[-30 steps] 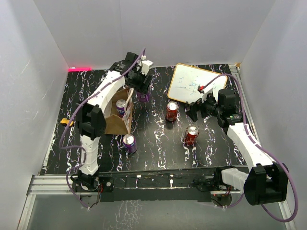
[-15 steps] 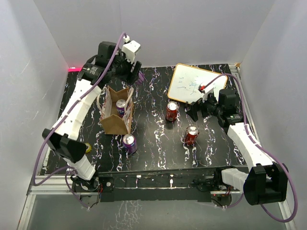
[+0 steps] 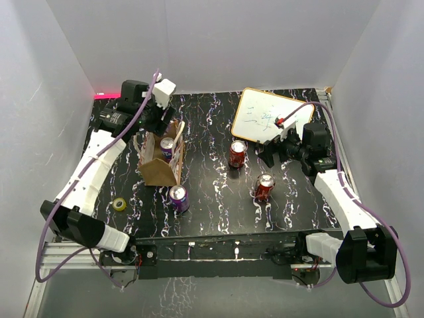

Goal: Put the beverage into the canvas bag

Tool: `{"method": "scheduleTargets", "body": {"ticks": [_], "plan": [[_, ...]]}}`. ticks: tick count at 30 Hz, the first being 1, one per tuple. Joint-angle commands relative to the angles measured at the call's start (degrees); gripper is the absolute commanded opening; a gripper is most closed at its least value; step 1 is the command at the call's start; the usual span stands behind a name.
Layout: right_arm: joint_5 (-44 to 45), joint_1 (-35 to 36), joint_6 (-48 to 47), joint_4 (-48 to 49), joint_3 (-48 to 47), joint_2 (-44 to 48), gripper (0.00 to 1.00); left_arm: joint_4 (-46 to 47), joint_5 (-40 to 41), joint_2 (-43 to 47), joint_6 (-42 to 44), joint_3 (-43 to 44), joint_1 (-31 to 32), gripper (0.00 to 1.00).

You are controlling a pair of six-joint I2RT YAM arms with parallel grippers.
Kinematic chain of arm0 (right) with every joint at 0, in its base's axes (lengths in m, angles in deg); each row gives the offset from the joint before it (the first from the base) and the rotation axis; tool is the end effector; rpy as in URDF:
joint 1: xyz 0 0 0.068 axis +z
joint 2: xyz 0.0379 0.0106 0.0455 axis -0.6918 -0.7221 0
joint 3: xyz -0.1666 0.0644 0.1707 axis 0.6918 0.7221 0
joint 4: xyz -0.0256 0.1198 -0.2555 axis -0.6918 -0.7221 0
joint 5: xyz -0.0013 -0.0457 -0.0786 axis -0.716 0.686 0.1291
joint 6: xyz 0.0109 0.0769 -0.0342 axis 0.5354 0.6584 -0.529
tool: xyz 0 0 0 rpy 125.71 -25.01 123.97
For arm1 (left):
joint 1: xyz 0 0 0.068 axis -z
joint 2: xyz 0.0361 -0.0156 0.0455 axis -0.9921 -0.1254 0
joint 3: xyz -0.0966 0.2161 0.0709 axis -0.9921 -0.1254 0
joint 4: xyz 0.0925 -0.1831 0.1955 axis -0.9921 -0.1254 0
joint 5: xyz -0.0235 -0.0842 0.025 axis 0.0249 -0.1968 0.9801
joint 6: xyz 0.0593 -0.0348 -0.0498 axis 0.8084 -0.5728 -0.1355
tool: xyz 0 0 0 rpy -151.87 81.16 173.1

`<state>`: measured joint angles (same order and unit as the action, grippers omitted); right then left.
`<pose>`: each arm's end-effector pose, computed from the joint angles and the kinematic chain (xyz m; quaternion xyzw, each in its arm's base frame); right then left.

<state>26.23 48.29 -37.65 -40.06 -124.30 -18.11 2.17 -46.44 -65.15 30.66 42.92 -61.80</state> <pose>0.3036 0.0631 0.2295 -0.2841 0.8004 0.1863 0.4940 0.3445 -0.1315 0.3790 0.2898 0.8230 -0.0090 0.4886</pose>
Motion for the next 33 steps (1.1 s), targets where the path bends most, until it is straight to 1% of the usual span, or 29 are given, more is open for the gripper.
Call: {"method": "scheduleTargets", "body": {"ticks": [1, 11, 15, 22, 26, 33], "plan": [[-0.89, -0.58, 0.19, 3.89, 0.03, 0.65, 0.98, 5.3, 0.69, 5.99, 0.22, -1.17, -2.02, 0.0], [-1.29, -1.15, 0.34, 4.25, 0.61, 1.36, 0.98, 5.14, -0.05, 5.76, 1.48, -5.14, -2.45, 0.0], [-1.26, -1.13, 0.34, 4.33, 0.84, 1.51, 0.98, 4.61, 0.42, 3.27, 1.89, -4.31, -2.42, 0.0], [-1.27, -1.16, 0.36, 4.42, 1.0, 1.63, 0.98, 5.34, 3.65, -1.93, 2.16, -2.78, -2.45, 0.0], [-1.22, -1.11, 0.31, 4.51, 1.13, 1.77, 0.98, 5.44, 3.51, -3.77, 2.16, -1.83, -2.58, 0.0], [-1.26, -1.18, 0.26, 4.51, 1.2, 1.63, 0.98, 6.38, 6.36, -6.31, 1.74, -1.28, -3.2, 0.0]]}}
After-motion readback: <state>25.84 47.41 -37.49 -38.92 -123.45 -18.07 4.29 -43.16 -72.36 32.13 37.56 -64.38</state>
